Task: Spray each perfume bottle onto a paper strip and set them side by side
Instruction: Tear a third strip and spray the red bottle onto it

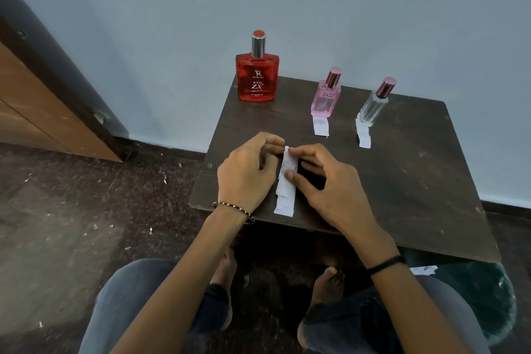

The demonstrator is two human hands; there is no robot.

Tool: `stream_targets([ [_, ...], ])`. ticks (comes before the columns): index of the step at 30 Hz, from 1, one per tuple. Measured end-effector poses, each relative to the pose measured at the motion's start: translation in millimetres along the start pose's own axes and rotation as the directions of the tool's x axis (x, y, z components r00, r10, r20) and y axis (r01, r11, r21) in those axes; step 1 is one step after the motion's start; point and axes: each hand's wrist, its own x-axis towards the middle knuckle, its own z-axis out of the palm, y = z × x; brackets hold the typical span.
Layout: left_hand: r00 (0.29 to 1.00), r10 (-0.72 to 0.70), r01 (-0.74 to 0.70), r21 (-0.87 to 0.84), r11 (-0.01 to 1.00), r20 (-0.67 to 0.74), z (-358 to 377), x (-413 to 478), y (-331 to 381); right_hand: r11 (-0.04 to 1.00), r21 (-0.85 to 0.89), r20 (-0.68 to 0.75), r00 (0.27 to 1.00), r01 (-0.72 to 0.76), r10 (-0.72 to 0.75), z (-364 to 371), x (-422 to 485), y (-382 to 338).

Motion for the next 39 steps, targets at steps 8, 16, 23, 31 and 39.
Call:
stream_targets([
  [8,1.0,0.006,-0.005,-0.055,0.998,0.006,-1,1,-2,0.952,-0.29,0.105,0.992,0.099,-0.072,-5,3,-8],
  [16,1.0,-0.019,0.019,-0.044,0.999,-0.003,0,3,-1,0.913,-0.382,0.29,0.957,0.146,-0.031,-19,6,-15],
  [23,0.999,-0.041,0.04,-0.034,0.999,-0.009,0,1,2,0.948,-0.248,0.133,0.976,0.2,-0.171,-14,-1,-6],
  [31,0.999,-0.016,0.014,-0.037,0.999,-0.043,2,1,0,0.942,-0.175,-0.123,0.944,0.284,-0.308,1,4,2],
  [39,0.996,0.064,-0.067,-0.054,0.996,-0.063,3,0,2,0.993,0.084,-0.278,0.959,0.08,-0.053,-5,8,-4],
])
